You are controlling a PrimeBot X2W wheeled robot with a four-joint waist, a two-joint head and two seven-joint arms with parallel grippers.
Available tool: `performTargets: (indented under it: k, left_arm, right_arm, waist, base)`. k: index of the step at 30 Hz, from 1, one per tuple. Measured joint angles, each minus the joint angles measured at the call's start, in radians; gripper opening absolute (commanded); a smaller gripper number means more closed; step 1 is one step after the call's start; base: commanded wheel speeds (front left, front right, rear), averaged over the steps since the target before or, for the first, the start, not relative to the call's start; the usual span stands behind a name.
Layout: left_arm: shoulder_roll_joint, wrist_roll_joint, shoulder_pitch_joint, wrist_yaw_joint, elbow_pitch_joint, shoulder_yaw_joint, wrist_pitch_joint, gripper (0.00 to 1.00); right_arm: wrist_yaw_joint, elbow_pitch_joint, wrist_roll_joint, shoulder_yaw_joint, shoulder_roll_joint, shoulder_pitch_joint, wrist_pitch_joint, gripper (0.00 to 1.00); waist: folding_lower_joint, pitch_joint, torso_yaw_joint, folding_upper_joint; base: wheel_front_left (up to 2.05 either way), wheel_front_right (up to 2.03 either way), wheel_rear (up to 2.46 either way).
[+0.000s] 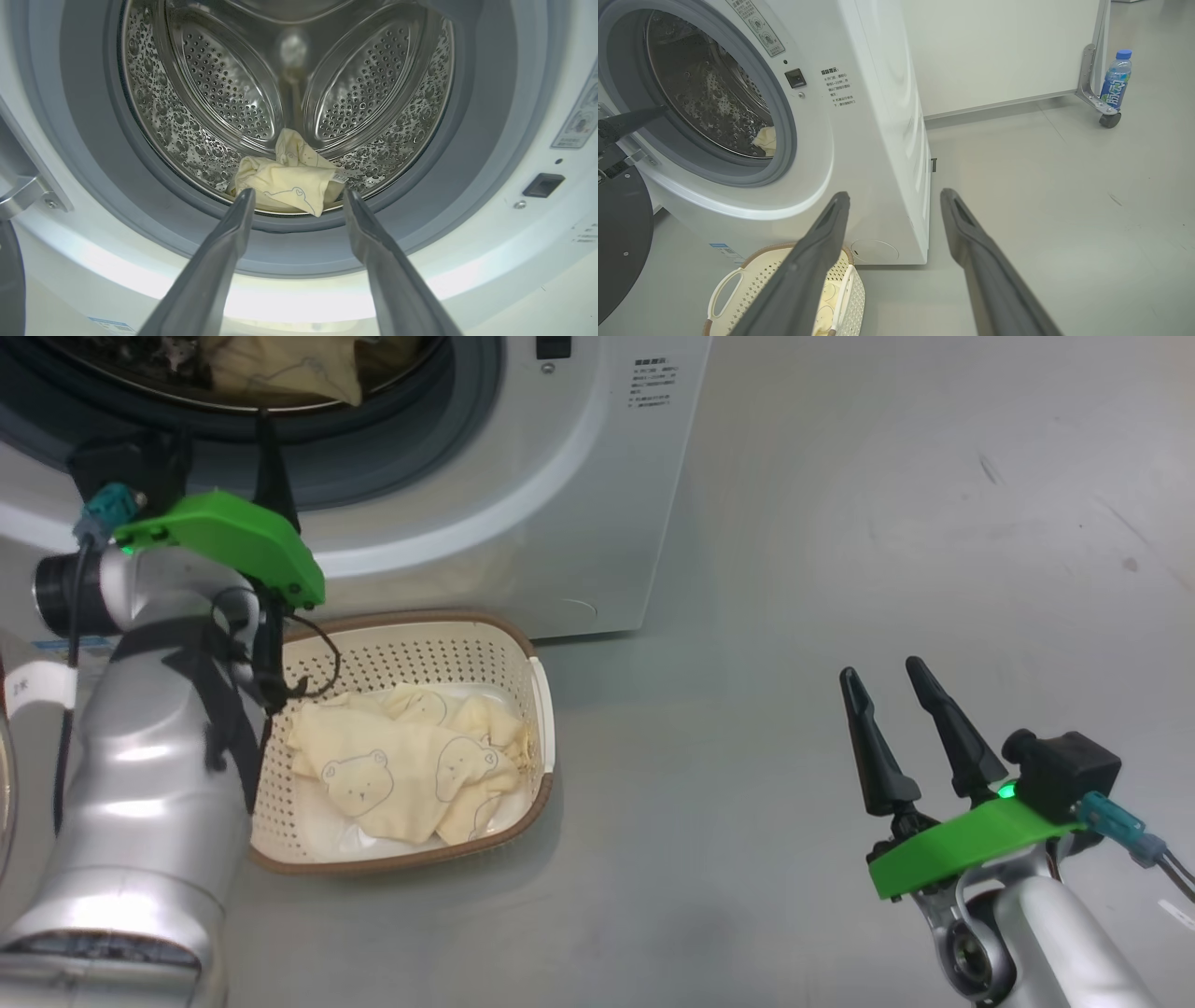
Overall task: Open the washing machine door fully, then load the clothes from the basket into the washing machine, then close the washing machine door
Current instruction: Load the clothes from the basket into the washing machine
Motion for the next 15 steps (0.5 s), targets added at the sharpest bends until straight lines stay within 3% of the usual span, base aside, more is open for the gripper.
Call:
performTargets:
  k: [15]
  left_arm:
    - [-0.034,0.045,0.536,0.010,-0.449,0.025,0.000,1.00]
  right_arm:
    - [0.000,-0.006,-0.009,-0.046,-0.002,0.047,0.000,1.00]
  waist:
    - [0.0000,-0.068,0.076,0.0000]
  base:
    - [0.00,0.00,0.00]
